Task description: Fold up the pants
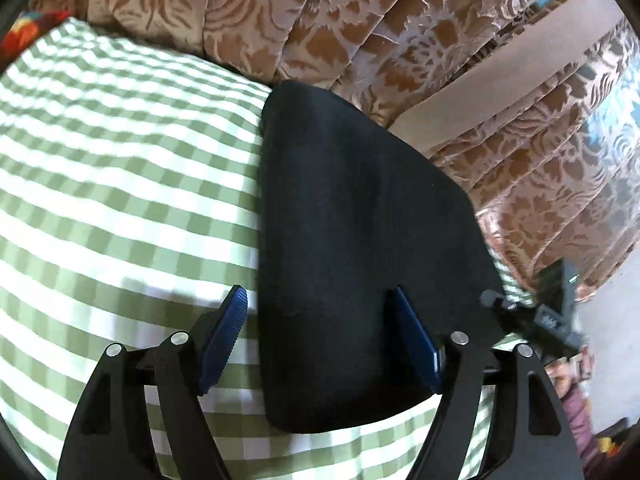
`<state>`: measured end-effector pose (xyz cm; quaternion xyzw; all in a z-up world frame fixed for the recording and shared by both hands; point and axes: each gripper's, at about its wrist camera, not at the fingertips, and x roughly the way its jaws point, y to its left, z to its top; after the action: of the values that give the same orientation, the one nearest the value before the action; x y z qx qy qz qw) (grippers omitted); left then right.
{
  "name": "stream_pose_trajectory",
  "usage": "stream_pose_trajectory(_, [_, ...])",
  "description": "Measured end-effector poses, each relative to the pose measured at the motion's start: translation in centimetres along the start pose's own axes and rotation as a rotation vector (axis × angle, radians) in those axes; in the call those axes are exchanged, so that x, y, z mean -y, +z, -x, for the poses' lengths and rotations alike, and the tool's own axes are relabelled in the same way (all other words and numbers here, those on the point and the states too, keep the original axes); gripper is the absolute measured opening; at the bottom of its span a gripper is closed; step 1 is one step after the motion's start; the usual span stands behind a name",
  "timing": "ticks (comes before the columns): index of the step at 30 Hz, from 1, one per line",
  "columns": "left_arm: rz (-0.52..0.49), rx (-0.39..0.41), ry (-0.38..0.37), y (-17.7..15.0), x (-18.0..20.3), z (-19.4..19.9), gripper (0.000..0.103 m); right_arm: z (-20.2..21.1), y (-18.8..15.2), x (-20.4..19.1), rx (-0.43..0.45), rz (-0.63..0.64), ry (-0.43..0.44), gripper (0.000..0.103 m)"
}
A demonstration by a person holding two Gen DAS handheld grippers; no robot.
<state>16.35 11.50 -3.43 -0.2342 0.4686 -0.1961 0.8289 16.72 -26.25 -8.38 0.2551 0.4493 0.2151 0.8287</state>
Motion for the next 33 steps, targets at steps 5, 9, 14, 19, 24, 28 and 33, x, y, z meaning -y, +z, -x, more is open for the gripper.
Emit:
stream_pose_trajectory(5, [-0.061,-0.011,-0.003,1.0,0.9,-0.5,0.046,0.7,-1.0,-0.4,0.035,0.02,-0.019,0.043])
stream_pose_trajectory(9, [-0.084,-0.023,0.001,1.4,1.1,-0.9,0.044,-0.2,-1.6,0.9,0.048,-0.02,-0.026,0.056])
stream_pose_trajectory(14, [-0.071,0.023,0.104,0.3,1.6,-0.6,0.061,0.4,-1.7,-0.1,0.079,0.034,-0.125,0.068])
stream_pose_trajectory(19, [-0.157,0.133,0.292,-1.2,4.5,1.5,0.065,2.6,-2.1,-3.4,0.189,0.166,-0.299,0.072])
stream_pose_trajectory(24, [-0.253,0.22,0.401,-2.7,7.0,3.4,0.065,4.2,-3.2,-6.8,0.275,0.284,-0.349,0.049])
stream_pose_trajectory(28, [-0.289,0.232,0.416,-3.5,7.9,3.7,0.065,3.4,-3.9,-8.2,0.256,0.323,-0.313,0.046])
stream_pose_trajectory(33, [-0.306,0.2,0.421,-4.1,8.1,2.8,0.065,0.9,-4.0,-7.7,0.18,0.331,-0.368,0.046])
